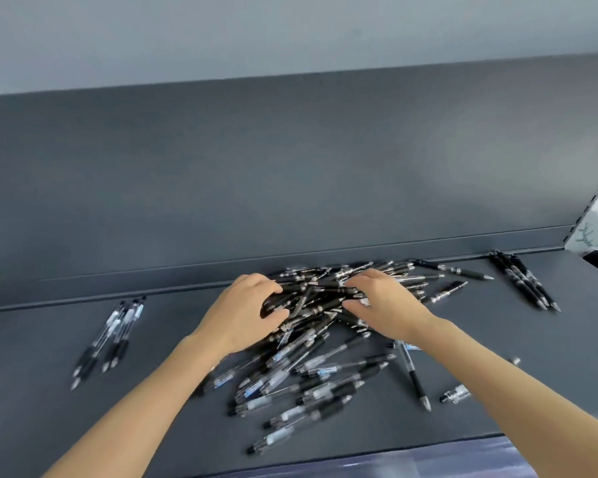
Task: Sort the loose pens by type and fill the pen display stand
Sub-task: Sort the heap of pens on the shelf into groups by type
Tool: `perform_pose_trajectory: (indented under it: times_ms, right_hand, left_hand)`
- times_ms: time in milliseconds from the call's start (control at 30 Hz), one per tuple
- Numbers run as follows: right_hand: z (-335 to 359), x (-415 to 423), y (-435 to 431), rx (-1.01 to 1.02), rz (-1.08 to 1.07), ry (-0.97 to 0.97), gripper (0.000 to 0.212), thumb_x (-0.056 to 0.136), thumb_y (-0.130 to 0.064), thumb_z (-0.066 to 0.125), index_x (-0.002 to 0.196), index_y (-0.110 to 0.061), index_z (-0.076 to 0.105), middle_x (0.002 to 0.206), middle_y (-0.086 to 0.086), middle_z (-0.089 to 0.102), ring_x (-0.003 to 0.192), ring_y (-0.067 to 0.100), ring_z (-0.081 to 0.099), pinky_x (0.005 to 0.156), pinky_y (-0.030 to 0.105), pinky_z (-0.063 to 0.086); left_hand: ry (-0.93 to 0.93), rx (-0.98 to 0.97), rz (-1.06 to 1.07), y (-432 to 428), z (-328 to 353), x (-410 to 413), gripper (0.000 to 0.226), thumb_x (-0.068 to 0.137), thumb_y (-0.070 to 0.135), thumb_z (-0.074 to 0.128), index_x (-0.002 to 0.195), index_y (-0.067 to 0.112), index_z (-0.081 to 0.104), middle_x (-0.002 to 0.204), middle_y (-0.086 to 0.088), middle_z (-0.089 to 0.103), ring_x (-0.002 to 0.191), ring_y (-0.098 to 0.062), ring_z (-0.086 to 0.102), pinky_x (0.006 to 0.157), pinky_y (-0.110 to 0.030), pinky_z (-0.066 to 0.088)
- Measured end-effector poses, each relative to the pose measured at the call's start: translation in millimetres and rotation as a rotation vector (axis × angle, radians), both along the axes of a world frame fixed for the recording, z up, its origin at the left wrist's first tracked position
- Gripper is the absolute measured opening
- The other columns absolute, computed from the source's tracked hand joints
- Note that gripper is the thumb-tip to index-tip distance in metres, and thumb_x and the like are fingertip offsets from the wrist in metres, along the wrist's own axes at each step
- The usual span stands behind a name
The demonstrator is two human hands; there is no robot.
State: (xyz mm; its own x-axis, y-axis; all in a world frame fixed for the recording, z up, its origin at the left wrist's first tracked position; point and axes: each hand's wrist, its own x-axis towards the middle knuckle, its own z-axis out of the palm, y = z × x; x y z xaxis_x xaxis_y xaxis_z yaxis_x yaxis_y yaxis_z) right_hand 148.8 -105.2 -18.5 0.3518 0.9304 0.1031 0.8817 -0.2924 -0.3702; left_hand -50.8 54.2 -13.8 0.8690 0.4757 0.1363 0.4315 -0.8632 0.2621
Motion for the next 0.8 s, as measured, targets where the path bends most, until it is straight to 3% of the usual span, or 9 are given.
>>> perform_pose_trajectory:
  times_ms: [133, 267, 367, 467, 633, 800]
  right_hand:
    - [0.2, -35.8, 21.7, 0.003, 0.134, -0.015, 0.037, 0.096, -0.027, 0.053, 0.130, -0.012, 0.055, 0.124, 0.007, 0.056, 0.105, 0.019, 0.057, 0.093, 0.028, 0.044]
    - [-9.0, -63.9, 39.3, -0.009, 0.261, -0.050, 0.031, 0.096, -0.021, 0.052, 0.124, -0.011, 0.060, 0.118, 0.006, 0.060, 0.112, 0.020, 0.053, 0.097, 0.029, 0.042]
    - [-15.4, -76.0, 47.3, -0.006, 0.283, -0.069, 0.031, 0.097, -0.019, 0.051, 0.126, -0.014, 0.059, 0.120, 0.004, 0.061, 0.116, 0.021, 0.051, 0.098, 0.030, 0.042]
    - [-18.1, -82.1, 53.0, -0.028, 0.284, -0.081, 0.030, 0.097, -0.016, 0.049, 0.126, -0.015, 0.059, 0.120, 0.003, 0.061, 0.117, 0.021, 0.050, 0.098, 0.030, 0.042]
    - [-21.0, -85.1, 57.3, -0.053, 0.291, -0.102, 0.033, 0.097, -0.010, 0.047, 0.128, -0.016, 0.059, 0.123, 0.001, 0.061, 0.123, 0.019, 0.046, 0.100, 0.028, 0.041]
    - [-24.1, -90.4, 59.0, -0.029, 0.312, -0.082, 0.032, 0.096, -0.014, 0.051, 0.127, -0.014, 0.059, 0.122, 0.000, 0.062, 0.121, 0.018, 0.049, 0.100, 0.028, 0.041]
  left_hand:
    - [0.012, -0.046, 0.066, 11.3, -8.1, -51.5, 0.037, 0.094, 0.041, 0.052, 0.128, 0.026, 0.055, 0.133, 0.013, 0.048, 0.124, -0.006, 0.040, 0.102, -0.023, 0.035]
    - [0.098, -0.126, 0.131, 18.7, -18.1, -91.9, 0.034, 0.091, 0.043, 0.057, 0.122, 0.029, 0.057, 0.121, 0.016, 0.051, 0.097, -0.003, 0.047, 0.087, -0.021, 0.040]
    - [0.169, -0.209, 0.185, 21.6, -26.0, -108.3, 0.039, 0.085, 0.043, 0.064, 0.121, 0.029, 0.054, 0.110, 0.015, 0.052, 0.098, -0.005, 0.052, 0.087, -0.026, 0.046]
    - [0.168, -0.266, 0.215, 23.1, -31.5, -114.9, 0.035, 0.088, 0.031, 0.062, 0.122, 0.027, 0.054, 0.102, 0.014, 0.053, 0.089, -0.007, 0.056, 0.081, -0.027, 0.050]
    - [0.187, -0.255, 0.245, 28.4, -34.3, -123.6, 0.032, 0.091, 0.022, 0.055, 0.122, 0.024, 0.055, 0.094, 0.012, 0.056, 0.076, -0.004, 0.051, 0.066, -0.018, 0.043]
    - [0.198, -0.285, 0.305, 30.5, -32.6, -130.7, 0.033, 0.088, 0.021, 0.054, 0.121, 0.024, 0.050, 0.095, 0.011, 0.057, 0.072, -0.008, 0.054, 0.059, -0.022, 0.043]
